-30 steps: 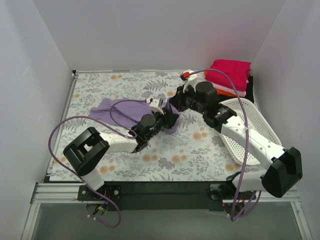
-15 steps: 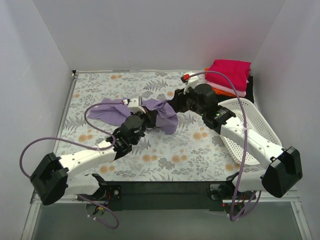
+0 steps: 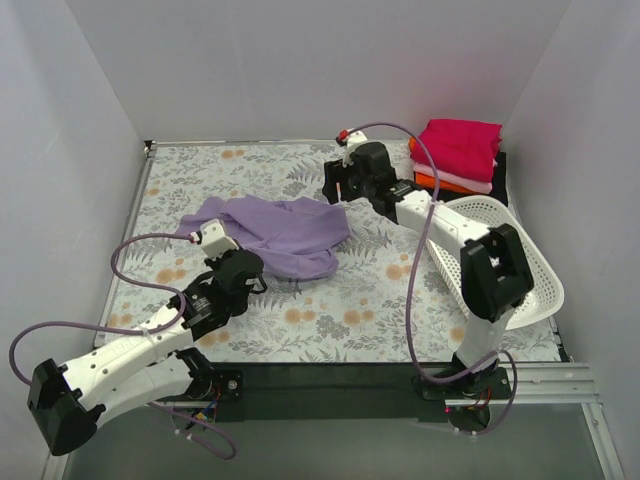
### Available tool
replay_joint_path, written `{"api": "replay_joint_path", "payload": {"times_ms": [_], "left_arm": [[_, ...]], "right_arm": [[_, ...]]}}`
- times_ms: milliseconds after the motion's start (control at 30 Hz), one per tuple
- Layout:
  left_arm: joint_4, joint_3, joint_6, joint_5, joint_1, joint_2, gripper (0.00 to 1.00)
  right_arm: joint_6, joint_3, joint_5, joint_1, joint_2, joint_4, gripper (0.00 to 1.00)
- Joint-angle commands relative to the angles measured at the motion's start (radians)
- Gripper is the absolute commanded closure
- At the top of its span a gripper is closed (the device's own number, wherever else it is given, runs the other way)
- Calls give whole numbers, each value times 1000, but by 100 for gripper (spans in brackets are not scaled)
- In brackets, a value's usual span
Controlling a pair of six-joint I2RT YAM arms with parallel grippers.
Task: Fold and stack the t-shirts
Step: Flatten the tshirt out
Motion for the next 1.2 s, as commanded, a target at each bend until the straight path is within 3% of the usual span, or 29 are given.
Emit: {"api": "replay_joint_path", "payload": {"times_ms": [0,167,467,600,633,733,800,867,967,1000,1033,1100,1167], "left_arm": [[-196,16,-111,-99,10,-27,100],[-298,36,-181,-147,10,-64,100],[-269,54,-112,-240,13,-155,100],[-292,67,-112,-269,13,-155,100],[-290,67,-109,-271,13,-156,100],[-267,65,-83,-279,13,-156,100],[-243,59,-61,-291,16,-158,100],[-208,56,-32,-288,23,-161,100],[-25,12,148,-237,42,-187,100],[123,-10,208,-211,67,-195,100],[192,-52,309,-117,87,-208,100],[327,-76,355,0,178,-204,100],[357,-65,387,161,248,-157,100]], "right_arm": [[-4,139,-42,-29,145,17,40],[6,172,-57,-41,241,-42,42],[39,-110,-54,-41,144,0,43],[43,-125,-96,-43,179,7,46],[45,-120,-135,-43,190,7,48],[52,-106,-203,-43,215,50,72],[49,-103,-217,-44,199,53,98],[43,-112,-225,-55,170,56,99],[20,-157,-211,-84,75,62,99],[16,-172,-205,-95,13,65,99],[14,-201,-199,-105,-21,69,99],[8,-224,-189,-139,-125,77,99],[-6,-238,-145,-159,-196,79,99]]}}
